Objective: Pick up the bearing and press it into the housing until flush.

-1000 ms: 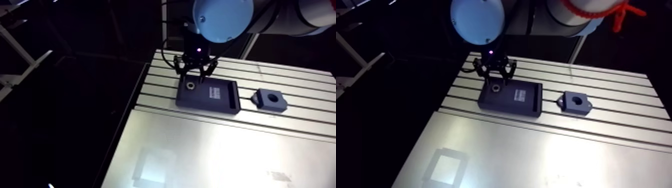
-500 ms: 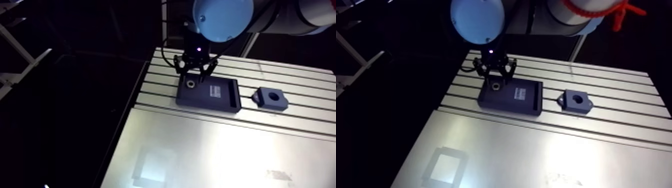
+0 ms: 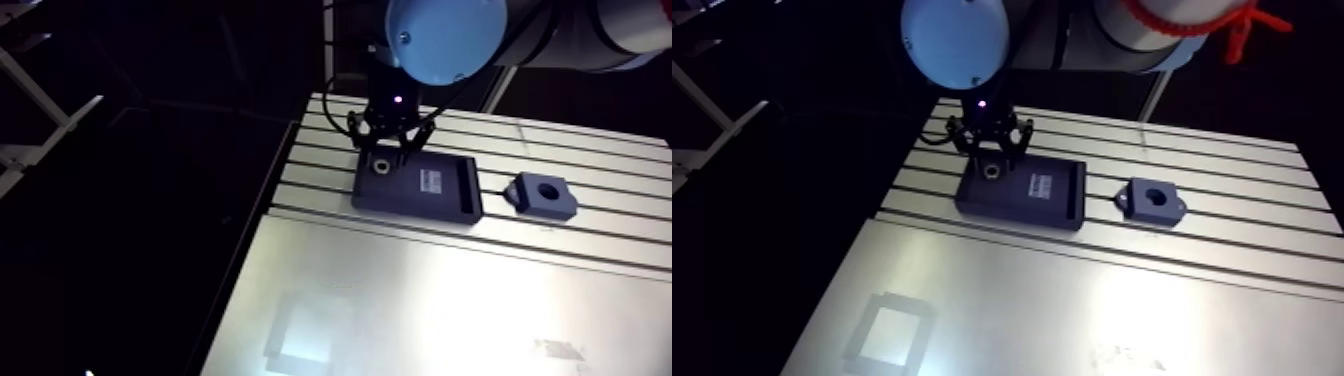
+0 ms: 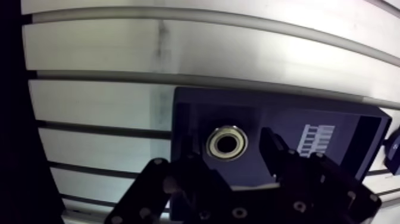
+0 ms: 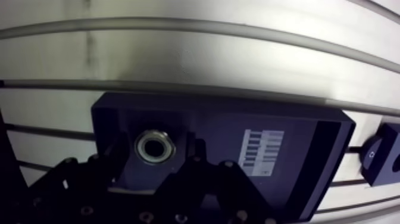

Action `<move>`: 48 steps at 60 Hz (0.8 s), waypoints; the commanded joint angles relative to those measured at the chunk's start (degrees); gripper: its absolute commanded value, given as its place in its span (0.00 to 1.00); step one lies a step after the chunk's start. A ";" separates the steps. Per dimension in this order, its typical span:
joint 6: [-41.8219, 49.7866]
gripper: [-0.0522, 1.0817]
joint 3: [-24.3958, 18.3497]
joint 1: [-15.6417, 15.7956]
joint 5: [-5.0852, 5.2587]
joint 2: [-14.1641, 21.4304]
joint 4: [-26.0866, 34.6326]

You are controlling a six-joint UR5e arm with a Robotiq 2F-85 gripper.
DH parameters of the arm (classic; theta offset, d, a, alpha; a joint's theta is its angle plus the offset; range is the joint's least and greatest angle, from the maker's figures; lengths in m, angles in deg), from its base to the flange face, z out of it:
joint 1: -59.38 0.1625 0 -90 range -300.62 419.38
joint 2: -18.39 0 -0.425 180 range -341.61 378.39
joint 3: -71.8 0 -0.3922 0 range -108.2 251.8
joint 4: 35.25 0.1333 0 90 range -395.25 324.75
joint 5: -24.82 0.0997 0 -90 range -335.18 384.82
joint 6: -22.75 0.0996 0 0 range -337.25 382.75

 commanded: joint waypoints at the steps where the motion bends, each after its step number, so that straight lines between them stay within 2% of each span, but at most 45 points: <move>1: -0.09 0.40 0.01 0.00 -0.02 -0.20 0.00; 48: -0.09 0.46 0.27 0.00 0.06 -0.29 0.00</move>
